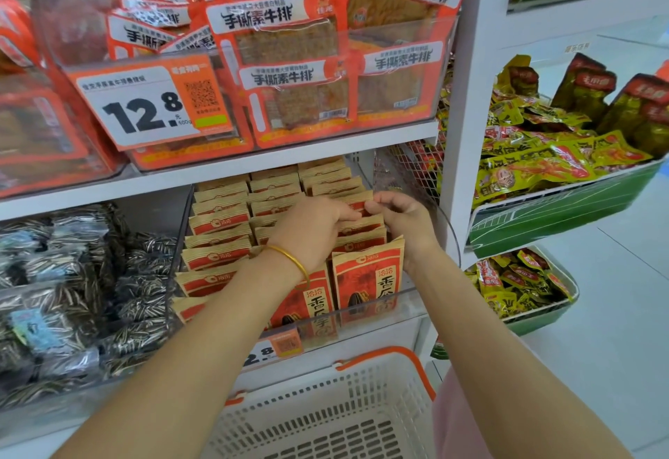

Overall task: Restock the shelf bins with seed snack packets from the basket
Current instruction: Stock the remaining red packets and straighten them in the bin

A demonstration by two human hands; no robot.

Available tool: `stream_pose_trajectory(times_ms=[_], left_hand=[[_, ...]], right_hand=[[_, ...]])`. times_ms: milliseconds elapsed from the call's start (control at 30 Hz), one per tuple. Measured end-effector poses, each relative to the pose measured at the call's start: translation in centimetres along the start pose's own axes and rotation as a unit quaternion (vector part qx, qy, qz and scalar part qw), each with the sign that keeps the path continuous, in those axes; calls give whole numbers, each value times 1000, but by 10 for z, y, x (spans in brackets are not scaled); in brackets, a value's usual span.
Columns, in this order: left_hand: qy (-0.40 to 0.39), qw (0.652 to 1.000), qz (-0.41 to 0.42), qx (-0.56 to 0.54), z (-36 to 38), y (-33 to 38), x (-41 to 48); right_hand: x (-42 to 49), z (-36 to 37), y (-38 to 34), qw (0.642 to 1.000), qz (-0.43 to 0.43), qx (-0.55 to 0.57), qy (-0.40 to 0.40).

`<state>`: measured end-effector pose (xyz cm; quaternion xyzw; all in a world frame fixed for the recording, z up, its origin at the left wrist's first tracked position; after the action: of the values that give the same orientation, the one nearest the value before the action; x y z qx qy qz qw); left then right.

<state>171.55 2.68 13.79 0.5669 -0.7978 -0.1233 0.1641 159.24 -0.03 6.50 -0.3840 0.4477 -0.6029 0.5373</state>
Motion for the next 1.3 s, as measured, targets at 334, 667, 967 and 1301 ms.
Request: stream_pose_trajectory(times_ms=[334, 667, 967, 1301], left_hand=[[-55, 973, -144, 174, -3, -52, -20], [-88, 965, -159, 190, 4, -59, -23], [-41, 994, -91, 40, -10, -23, -30], [-102, 977, -108, 152, 15, -16, -30]], right_hand=[[-4, 10, 41, 978, 200, 12, -55], [-16, 29, 43, 973, 191, 32, -122], [-47, 21, -36, 987, -52, -115, -96], [-62, 20, -23, 975, -99, -198, -29]])
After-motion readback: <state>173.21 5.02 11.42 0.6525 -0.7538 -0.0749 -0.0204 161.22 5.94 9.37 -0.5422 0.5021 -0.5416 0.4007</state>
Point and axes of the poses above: each hand's wrist, its own x-axis towards the middle knuckle, its own z-axis out of the palm, y = z × x, the point moved 8 cm from there along x, towards the middle knuckle, and after that the axes turned 4 degrees about -z, right-handed, at the moved point
